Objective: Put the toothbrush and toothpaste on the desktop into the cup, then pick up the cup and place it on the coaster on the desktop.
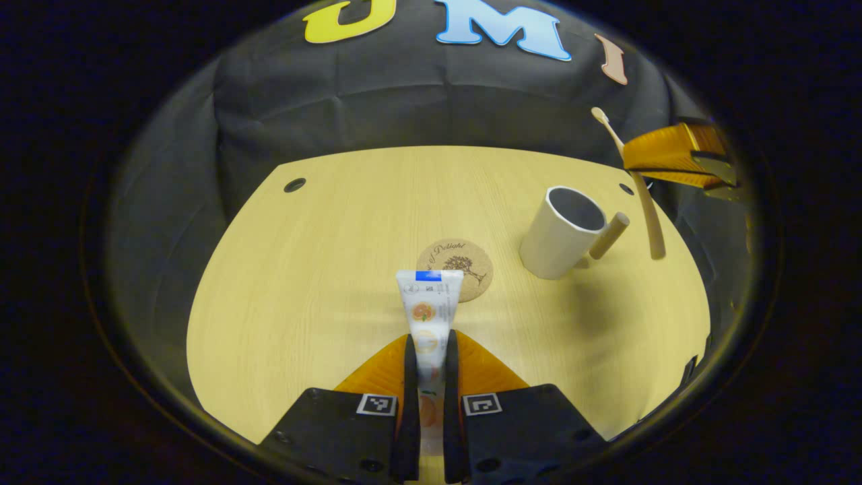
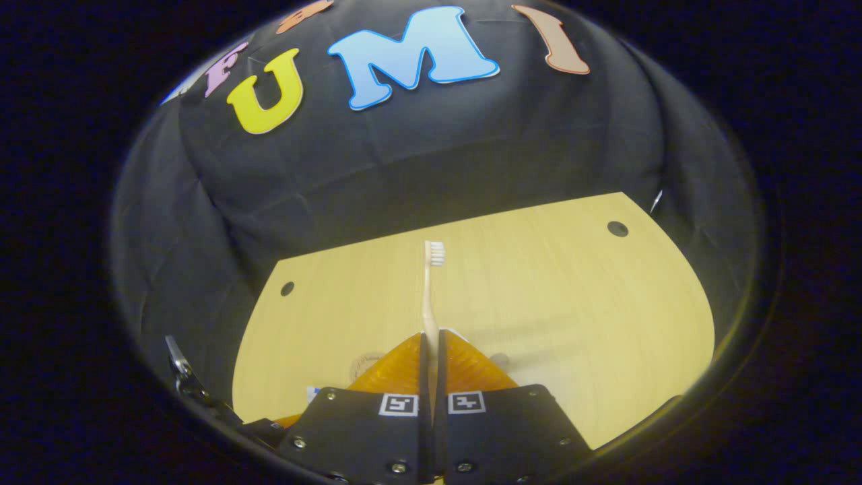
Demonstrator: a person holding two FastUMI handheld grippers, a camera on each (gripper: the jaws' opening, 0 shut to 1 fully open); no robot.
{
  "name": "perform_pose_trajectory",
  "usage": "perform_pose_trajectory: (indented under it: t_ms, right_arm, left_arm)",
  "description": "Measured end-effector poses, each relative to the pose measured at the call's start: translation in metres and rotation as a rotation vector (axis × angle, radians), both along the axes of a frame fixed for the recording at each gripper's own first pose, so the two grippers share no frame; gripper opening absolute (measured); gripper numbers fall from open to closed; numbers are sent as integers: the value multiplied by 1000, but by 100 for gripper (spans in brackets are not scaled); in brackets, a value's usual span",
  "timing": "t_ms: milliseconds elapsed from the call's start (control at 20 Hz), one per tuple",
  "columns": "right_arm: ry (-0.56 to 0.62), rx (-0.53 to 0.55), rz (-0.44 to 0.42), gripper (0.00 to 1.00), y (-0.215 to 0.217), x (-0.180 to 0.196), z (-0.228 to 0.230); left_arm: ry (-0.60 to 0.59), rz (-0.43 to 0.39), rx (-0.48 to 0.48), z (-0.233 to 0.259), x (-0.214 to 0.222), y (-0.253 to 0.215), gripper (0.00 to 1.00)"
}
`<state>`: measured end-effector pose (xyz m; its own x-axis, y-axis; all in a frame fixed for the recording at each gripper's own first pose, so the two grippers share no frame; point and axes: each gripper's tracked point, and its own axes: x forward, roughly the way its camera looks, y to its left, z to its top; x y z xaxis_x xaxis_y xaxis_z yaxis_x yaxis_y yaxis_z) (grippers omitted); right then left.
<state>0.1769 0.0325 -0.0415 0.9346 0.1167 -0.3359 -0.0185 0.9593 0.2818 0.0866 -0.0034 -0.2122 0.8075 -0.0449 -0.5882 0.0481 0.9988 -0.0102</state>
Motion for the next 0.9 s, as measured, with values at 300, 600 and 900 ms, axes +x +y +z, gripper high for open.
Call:
perform_pose_trajectory:
  t_ms: [300, 600, 900]
  right_arm:
    - [-24, 57, 5, 2, 4, 44, 9]
    - [-39, 38, -6, 4, 2, 70, -2]
    - [-85, -14, -8, 2, 9, 69, -19]
  left_arm:
    - [14, 27, -9, -3, 1, 11, 22]
    - [29, 49, -15, -3, -10, 14, 22]
    - [27, 52, -13, 18, -5, 4, 22]
